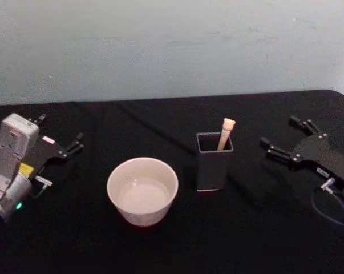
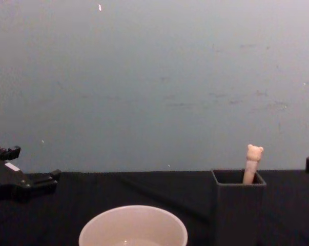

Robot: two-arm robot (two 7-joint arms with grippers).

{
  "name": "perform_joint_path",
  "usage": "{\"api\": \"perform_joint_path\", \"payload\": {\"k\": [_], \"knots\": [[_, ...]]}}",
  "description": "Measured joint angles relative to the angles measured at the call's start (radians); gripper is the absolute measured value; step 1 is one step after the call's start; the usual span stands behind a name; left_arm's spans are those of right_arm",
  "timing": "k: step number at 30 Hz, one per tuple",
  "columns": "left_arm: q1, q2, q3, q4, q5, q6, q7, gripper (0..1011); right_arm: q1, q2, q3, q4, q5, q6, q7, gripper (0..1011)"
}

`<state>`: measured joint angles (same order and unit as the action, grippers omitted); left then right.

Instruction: Pick up the stirring spoon with one hand, stir inside the cup, then place it back in its original position.

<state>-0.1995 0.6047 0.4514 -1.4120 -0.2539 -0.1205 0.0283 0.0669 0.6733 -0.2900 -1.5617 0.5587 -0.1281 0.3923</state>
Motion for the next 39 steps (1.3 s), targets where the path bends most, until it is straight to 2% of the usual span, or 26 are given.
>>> {"api": "perform_joint_path", "payload": {"k": [8,18,26,28,39], "knots": [[0.000,0.000,0.000,0.000,0.000,0.000,0.000,1001,0.018,-0.011,-0.016,0.004,0.012,0.018,0.085,1000],[0.000,0.000,0.000,0.000,0.000,0.000,0.000,1001,0.087,-0.063,-0.047,0.051,0.000,0.068,0.150,1000],[0.000,0.000,0.000,0.000,0.000,0.000,0.000,1001,0.134,-0.095,-0.066,0.090,-0.009,0.094,0.170,1002],[0.000,0.000,0.000,0.000,0.000,0.000,0.000,1001,0.161,-0.116,-0.077,0.113,-0.010,0.107,0.178,1002],[0.000,0.000,0.000,0.000,0.000,0.000,0.000,1001,0.207,-0.146,-0.088,0.161,-0.003,0.128,0.183,1002]]}}
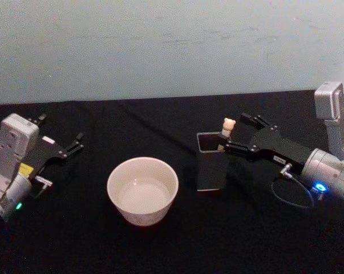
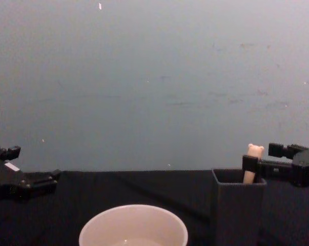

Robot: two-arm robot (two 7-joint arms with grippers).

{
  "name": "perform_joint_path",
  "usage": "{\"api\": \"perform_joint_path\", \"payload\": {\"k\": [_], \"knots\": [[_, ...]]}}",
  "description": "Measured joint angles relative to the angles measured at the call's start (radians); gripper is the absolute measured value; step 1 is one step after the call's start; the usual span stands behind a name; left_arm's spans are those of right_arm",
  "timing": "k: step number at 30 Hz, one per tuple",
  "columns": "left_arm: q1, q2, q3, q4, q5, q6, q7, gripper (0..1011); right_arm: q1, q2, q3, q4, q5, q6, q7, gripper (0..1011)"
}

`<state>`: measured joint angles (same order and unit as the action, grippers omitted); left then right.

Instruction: Pick up the stirring spoon with one hand, stir inside the cup, then place it back in its original position.

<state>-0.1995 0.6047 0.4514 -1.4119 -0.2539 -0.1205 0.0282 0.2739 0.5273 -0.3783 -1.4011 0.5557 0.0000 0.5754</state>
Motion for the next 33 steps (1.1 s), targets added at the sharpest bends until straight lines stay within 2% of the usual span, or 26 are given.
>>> {"api": "perform_joint_path", "payload": {"k": [15,33], "knots": [[0.000,0.000,0.000,0.000,0.000,0.000,0.000,1001,0.045,-0.023,-0.021,0.048,0.019,0.025,0.015,1002],[0.000,0.000,0.000,0.000,0.000,0.000,0.000,1001,0.058,-0.027,-0.030,0.061,0.033,0.041,0.014,1002]]}}
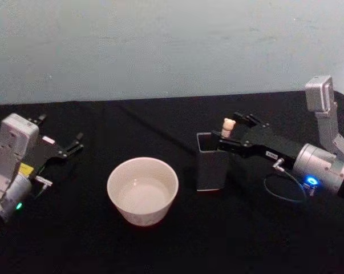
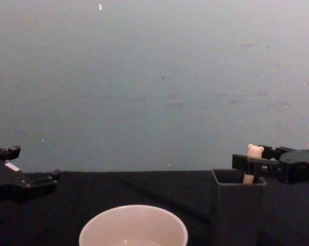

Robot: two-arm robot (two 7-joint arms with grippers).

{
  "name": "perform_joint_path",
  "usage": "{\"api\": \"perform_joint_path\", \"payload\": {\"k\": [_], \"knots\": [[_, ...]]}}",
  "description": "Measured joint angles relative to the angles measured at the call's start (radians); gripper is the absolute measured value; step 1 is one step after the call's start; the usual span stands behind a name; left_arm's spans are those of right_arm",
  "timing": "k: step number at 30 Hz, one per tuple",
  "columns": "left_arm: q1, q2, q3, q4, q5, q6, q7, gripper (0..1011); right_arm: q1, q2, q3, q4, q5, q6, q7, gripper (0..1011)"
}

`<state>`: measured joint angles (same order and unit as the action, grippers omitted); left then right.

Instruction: Pick up the stirring spoon with one hand, stir inside the cup, then place it back in its original position.

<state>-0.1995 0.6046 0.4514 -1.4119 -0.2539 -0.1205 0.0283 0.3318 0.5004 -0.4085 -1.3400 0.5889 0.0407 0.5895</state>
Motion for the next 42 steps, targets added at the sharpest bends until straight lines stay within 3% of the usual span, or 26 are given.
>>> {"api": "perform_joint_path", "payload": {"k": [13,17,25,40,42], "knots": [[0.000,0.000,0.000,0.000,0.000,0.000,0.000,1001,-0.001,0.000,0.001,-0.001,-0.001,-0.002,-0.001,1002],[0.000,0.000,0.000,0.000,0.000,0.000,0.000,1001,-0.001,0.000,0.001,-0.001,-0.001,-0.002,-0.001,959],[0.000,0.000,0.000,0.000,0.000,0.000,0.000,1001,-0.002,0.000,0.002,-0.002,-0.001,-0.003,-0.001,759],[0.000,0.000,0.000,0.000,0.000,0.000,0.000,1001,-0.002,0.000,0.002,-0.002,-0.002,-0.003,-0.001,251],[0.000,0.000,0.000,0.000,0.000,0.000,0.000,1001,-0.002,0.000,0.002,-0.002,-0.002,-0.003,-0.001,226]]}}
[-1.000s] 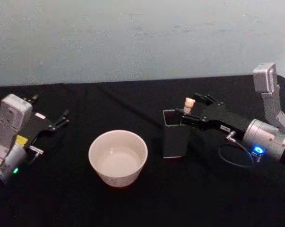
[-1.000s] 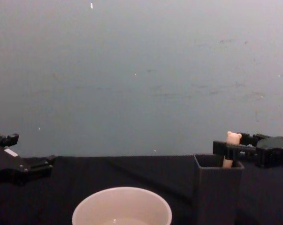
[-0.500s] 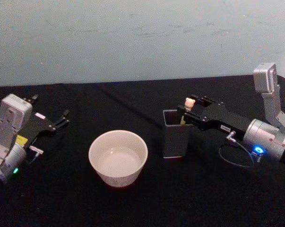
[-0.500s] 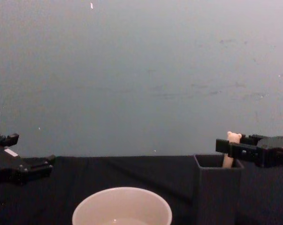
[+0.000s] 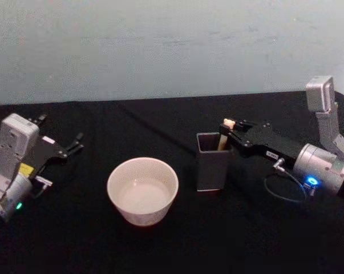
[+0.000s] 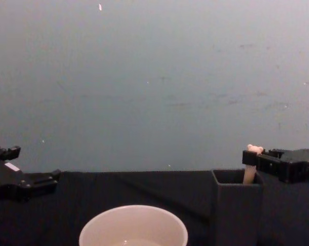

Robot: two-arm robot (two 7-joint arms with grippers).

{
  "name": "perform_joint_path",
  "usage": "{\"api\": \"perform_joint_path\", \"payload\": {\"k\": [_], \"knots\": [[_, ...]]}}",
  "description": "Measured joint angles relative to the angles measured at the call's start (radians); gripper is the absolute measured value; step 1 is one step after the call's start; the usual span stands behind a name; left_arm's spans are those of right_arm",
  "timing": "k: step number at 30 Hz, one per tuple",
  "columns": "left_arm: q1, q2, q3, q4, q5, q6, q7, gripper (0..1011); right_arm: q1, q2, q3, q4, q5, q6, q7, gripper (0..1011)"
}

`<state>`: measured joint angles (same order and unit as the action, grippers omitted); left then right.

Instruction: Pick up the stirring spoon with one hand, stir inside the cup, then place it back in its original position.

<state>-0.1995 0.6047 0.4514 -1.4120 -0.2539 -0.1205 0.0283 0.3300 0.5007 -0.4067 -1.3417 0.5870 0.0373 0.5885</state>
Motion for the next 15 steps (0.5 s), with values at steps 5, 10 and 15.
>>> {"api": "perform_joint_path", "payload": {"k": [5,10,15], "knots": [[0.000,0.000,0.000,0.000,0.000,0.000,0.000,1001,0.000,0.000,0.000,0.000,0.000,0.000,0.000,215],[0.000,0.000,0.000,0.000,0.000,0.000,0.000,1001,0.000,0.000,0.000,0.000,0.000,0.000,0.000,215],[0.000,0.000,0.000,0.000,0.000,0.000,0.000,1001,0.000,0.000,0.000,0.000,0.000,0.000,0.000,215]]}}
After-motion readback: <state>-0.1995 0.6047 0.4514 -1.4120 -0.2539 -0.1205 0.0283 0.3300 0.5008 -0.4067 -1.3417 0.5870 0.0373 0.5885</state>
